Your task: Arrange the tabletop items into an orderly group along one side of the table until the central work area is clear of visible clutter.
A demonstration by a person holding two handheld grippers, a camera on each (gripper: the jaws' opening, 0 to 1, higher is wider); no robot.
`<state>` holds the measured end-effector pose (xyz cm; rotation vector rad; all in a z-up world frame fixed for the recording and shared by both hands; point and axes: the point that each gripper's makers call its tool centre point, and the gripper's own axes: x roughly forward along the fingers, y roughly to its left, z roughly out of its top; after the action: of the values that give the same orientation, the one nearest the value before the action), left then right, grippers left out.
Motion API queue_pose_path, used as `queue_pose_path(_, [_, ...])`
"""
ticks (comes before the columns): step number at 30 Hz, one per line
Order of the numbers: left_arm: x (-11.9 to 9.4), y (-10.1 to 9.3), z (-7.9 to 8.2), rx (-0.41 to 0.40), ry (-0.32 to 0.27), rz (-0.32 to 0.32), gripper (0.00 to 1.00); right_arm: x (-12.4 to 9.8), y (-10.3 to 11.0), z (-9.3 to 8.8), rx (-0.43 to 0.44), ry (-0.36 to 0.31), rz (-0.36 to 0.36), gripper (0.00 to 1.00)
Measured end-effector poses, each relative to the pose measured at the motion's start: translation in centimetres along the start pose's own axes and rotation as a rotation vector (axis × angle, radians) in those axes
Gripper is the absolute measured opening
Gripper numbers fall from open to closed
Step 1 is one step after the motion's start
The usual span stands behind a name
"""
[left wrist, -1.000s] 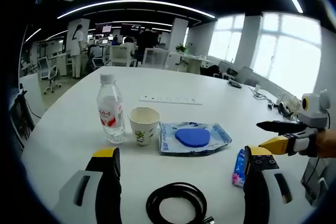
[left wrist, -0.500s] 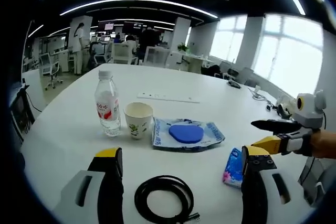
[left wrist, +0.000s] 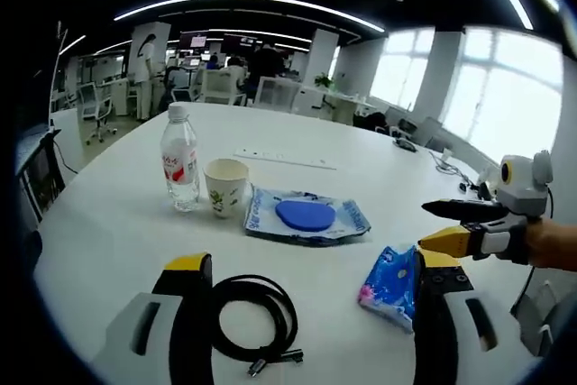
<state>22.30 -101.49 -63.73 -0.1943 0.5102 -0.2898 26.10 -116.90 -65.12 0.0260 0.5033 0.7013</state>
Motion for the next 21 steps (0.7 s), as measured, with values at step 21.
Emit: queue_pose_path(21, [0.0,-5.8,-4.3,-0.099,0.007,0.016,0.87,-4.4,-4.1,-3.9,0.024,0.05,0.047,0.79])
